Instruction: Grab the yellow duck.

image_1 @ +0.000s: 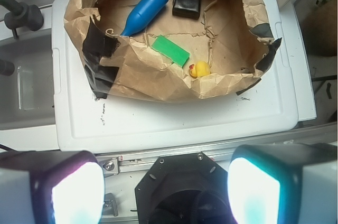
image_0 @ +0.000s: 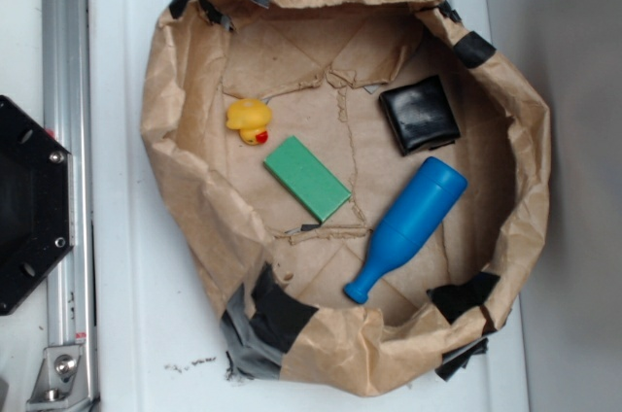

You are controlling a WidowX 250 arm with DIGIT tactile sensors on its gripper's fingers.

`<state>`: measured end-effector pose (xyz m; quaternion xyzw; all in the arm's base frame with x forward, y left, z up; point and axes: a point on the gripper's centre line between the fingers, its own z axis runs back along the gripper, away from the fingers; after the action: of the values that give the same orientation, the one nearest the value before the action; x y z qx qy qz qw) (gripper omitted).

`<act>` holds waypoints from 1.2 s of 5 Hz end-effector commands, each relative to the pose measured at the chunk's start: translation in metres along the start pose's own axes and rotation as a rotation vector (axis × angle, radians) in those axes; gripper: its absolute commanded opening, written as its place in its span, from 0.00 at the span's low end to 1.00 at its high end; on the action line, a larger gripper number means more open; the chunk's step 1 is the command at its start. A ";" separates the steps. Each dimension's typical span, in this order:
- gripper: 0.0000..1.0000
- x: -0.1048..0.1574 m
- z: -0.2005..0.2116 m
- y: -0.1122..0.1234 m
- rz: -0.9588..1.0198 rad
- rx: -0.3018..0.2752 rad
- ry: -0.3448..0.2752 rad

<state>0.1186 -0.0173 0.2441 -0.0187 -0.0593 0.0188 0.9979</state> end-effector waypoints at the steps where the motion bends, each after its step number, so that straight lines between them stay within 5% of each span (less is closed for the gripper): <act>1: 1.00 0.000 0.000 0.000 0.000 0.000 0.000; 2: 1.00 0.043 -0.020 0.029 -0.029 0.011 0.028; 3: 1.00 0.079 -0.068 0.057 -0.058 -0.011 0.175; 4: 1.00 0.091 -0.109 0.066 -0.141 0.029 0.207; 6: 1.00 0.091 -0.109 0.066 -0.141 0.029 0.207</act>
<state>0.2178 0.0485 0.1392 -0.0069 0.0584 -0.0531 0.9969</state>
